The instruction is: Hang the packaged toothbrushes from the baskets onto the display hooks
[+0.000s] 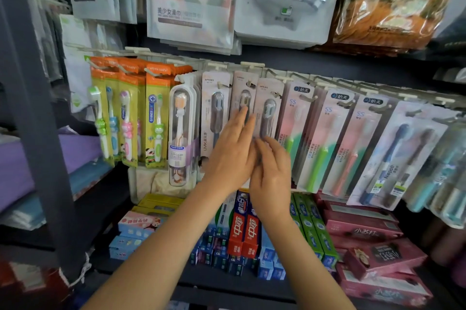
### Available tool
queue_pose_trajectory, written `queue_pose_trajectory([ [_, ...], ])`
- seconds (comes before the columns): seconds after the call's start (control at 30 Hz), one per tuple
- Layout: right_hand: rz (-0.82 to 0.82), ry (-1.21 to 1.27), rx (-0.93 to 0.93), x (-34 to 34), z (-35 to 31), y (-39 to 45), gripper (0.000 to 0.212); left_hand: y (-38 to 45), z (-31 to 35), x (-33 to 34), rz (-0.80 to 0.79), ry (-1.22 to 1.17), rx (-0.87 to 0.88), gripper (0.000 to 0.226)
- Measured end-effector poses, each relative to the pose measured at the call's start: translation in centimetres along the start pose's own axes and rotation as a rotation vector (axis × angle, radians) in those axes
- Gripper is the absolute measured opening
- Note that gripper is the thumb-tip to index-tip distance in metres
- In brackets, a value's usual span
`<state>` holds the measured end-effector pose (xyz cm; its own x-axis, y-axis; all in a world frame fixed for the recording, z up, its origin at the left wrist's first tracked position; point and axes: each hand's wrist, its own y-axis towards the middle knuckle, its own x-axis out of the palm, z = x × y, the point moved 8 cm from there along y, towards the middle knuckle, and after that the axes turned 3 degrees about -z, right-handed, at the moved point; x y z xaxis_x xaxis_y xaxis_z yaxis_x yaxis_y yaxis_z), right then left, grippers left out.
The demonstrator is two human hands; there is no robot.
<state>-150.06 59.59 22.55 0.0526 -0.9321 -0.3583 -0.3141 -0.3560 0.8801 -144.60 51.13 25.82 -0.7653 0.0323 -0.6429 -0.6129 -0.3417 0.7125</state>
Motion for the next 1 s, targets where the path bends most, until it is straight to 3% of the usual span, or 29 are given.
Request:
queue_pose_trajectory([
  [0.1,0.080,-0.170,-0.081,-1.4,0.2,1.2,0.047,1.5,0.2,-0.1,0.028,0.036,0.004,0.058],
  [0.17,0.048,-0.274,-0.140,-1.9,0.0,2.3,0.056,2.1,0.3,-0.8,0.072,0.043,-0.013,0.058],
  [0.4,-0.089,-0.520,-0.240,-1.7,0.9,6.2,0.056,3.7,-0.2,-1.3,0.015,0.104,-0.012,0.063],
  [1.0,-0.096,-0.567,-0.391,-0.7,1.9,9.5,0.062,4.7,-1.4,-0.8,-0.033,0.151,0.065,0.078],
])
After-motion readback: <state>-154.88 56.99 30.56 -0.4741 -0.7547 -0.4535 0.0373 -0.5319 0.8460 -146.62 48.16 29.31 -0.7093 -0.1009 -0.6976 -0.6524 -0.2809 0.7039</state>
